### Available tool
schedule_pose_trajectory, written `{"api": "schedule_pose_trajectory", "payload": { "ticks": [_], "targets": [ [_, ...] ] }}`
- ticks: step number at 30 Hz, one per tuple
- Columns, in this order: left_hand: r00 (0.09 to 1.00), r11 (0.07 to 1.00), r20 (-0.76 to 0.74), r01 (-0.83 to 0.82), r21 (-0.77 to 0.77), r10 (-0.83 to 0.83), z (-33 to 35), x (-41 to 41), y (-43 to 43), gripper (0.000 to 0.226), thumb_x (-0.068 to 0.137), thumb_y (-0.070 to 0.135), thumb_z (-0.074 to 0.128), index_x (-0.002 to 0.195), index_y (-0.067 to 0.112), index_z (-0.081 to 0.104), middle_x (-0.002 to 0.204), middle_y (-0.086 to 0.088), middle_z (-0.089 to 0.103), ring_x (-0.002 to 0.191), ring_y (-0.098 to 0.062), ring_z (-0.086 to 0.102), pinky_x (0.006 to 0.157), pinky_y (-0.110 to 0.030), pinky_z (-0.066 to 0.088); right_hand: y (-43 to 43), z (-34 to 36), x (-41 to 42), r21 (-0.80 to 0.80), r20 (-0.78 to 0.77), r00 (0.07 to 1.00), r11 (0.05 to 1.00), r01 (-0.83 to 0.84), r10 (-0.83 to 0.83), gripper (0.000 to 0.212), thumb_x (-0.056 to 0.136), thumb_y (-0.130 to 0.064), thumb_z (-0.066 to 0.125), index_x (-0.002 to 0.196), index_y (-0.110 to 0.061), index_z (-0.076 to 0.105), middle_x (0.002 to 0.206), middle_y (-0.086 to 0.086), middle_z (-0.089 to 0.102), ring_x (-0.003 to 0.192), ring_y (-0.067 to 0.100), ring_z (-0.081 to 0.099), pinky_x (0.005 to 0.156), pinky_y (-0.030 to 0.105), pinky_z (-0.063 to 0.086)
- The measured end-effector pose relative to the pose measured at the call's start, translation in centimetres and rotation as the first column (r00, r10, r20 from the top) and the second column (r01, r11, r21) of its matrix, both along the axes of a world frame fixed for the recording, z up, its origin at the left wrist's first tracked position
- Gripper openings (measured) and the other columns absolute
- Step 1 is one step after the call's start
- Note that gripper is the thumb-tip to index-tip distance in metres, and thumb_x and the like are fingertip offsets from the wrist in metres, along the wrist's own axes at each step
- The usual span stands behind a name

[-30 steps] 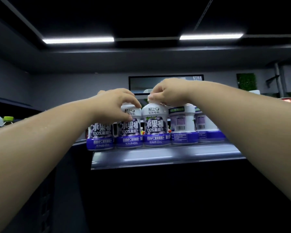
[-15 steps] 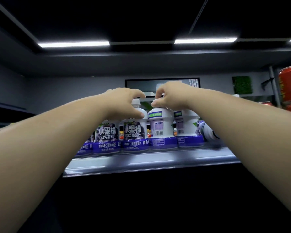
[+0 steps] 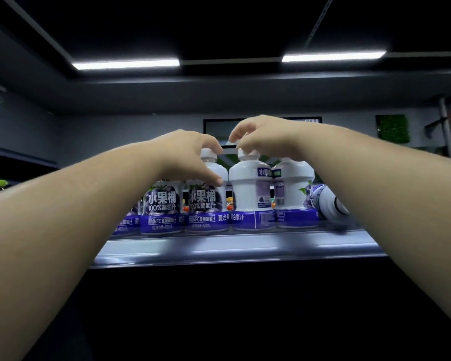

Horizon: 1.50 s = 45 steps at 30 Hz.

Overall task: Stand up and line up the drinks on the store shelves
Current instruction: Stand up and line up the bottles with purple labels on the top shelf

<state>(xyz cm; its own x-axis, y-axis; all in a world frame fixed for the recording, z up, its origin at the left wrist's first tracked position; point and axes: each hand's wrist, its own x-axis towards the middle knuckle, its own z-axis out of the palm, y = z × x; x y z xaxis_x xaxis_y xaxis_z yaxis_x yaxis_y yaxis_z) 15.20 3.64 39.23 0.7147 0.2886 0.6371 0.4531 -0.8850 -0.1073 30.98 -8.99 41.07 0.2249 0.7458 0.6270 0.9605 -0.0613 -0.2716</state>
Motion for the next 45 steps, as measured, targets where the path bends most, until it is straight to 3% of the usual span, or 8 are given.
{"api": "schedule_pose_trajectory", "payload": {
  "ticks": [3,8,13,18,25,33,40,45],
  "targets": [
    [1.0,1.0,0.024,0.017,-0.011,-0.017,-0.1,0.1,0.2,0.064,0.068,0.057,0.079,0.126,0.044,0.055,0.114,0.006,0.058,0.101,-0.018,0.052,0.084,-0.032,0.041,0.2,-0.1,0.1,-0.044,0.142,0.98,0.988,0.146,-0.139,0.034,0.083,-0.057,0.07,0.097,-0.026,0.069,0.094,0.002,0.072,0.089,0.021,0.069,0.079,0.039,0.058],
    [0.999,1.0,0.026,0.023,0.011,-0.023,-0.1,0.1,0.3,0.064,0.068,0.059,0.078,0.126,0.043,0.056,0.121,0.006,0.061,0.103,-0.017,0.05,0.089,-0.033,0.042,-0.3,0.4,-0.1,-0.043,0.045,0.998,0.998,0.036,-0.035,0.021,0.084,-0.014,0.069,0.102,-0.025,0.072,0.1,0.004,0.073,0.095,0.023,0.07,0.087,0.049,0.059],
    [0.999,0.999,0.04,0.027,0.027,-0.028,-0.1,0.2,0.6,0.063,0.067,0.061,0.077,0.124,0.045,0.056,0.123,0.007,0.061,0.103,-0.015,0.049,0.088,-0.033,0.042,-0.1,0.2,-0.2,-0.072,0.186,0.972,0.985,0.159,-0.143,0.03,0.085,-0.049,0.073,0.103,-0.025,0.07,0.093,-0.002,0.07,0.087,0.019,0.069,0.082,0.04,0.06],
    [0.994,0.997,0.076,0.078,0.0,-0.077,-0.7,0.1,1.1,0.061,0.069,0.06,0.077,0.124,0.047,0.056,0.128,0.008,0.059,0.107,-0.015,0.05,0.089,-0.032,0.041,-0.1,0.1,0.1,-0.1,0.097,0.993,0.992,0.083,-0.074,0.018,0.089,-0.025,0.07,0.106,-0.028,0.07,0.102,-0.002,0.073,0.099,0.026,0.07,0.089,0.053,0.058],
    [0.987,0.994,0.114,0.11,0.002,-0.109,-1.1,0.2,1.4,0.058,0.072,0.057,0.077,0.125,0.046,0.056,0.127,0.009,0.058,0.102,-0.012,0.046,0.086,-0.029,0.037,0.4,-0.5,-0.5,-0.081,0.164,0.981,0.989,0.12,-0.106,0.016,0.093,-0.017,0.058,0.103,-0.022,0.07,0.089,0.001,0.072,0.077,0.018,0.063,0.07,0.034,0.052],
    [0.996,0.996,0.068,0.068,-0.053,-0.064,-0.3,0.6,0.4,0.055,0.072,0.065,0.072,0.12,0.043,0.057,0.121,0.007,0.058,0.104,-0.016,0.053,0.089,-0.033,0.041,-1.9,-0.7,0.8,0.01,0.212,0.962,0.985,0.172,-0.17,0.037,0.094,-0.056,0.057,0.115,-0.028,0.069,0.105,-0.007,0.067,0.093,0.013,0.062,0.086,0.033,0.05],
    [0.997,0.985,0.02,0.074,0.159,-0.078,-0.6,4.4,-3.2,0.078,0.073,0.077,0.057,0.14,0.041,0.041,0.147,0.011,0.044,0.139,-0.012,0.035,0.118,-0.056,-0.001,-4.8,-0.8,4.6,0.054,0.2,0.9,0.922,0.384,-0.387,0.051,0.075,-0.069,0.071,0.097,-0.022,0.07,0.093,-0.004,0.069,0.088,0.016,0.062,0.075,0.032,0.048],
    [0.999,0.984,0.039,0.024,0.174,-0.032,-1.0,6.2,-4.2,0.073,0.072,0.073,0.064,0.135,0.041,0.048,0.14,0.011,0.053,0.131,-0.017,0.046,0.108,-0.044,0.024,-4.0,-0.9,5.4,0.102,0.11,0.938,0.942,0.319,-0.329,0.023,0.075,-0.042,0.077,0.085,-0.023,0.071,0.084,-0.005,0.068,0.078,0.013,0.061,0.062,0.028,0.045]
  ]
}}
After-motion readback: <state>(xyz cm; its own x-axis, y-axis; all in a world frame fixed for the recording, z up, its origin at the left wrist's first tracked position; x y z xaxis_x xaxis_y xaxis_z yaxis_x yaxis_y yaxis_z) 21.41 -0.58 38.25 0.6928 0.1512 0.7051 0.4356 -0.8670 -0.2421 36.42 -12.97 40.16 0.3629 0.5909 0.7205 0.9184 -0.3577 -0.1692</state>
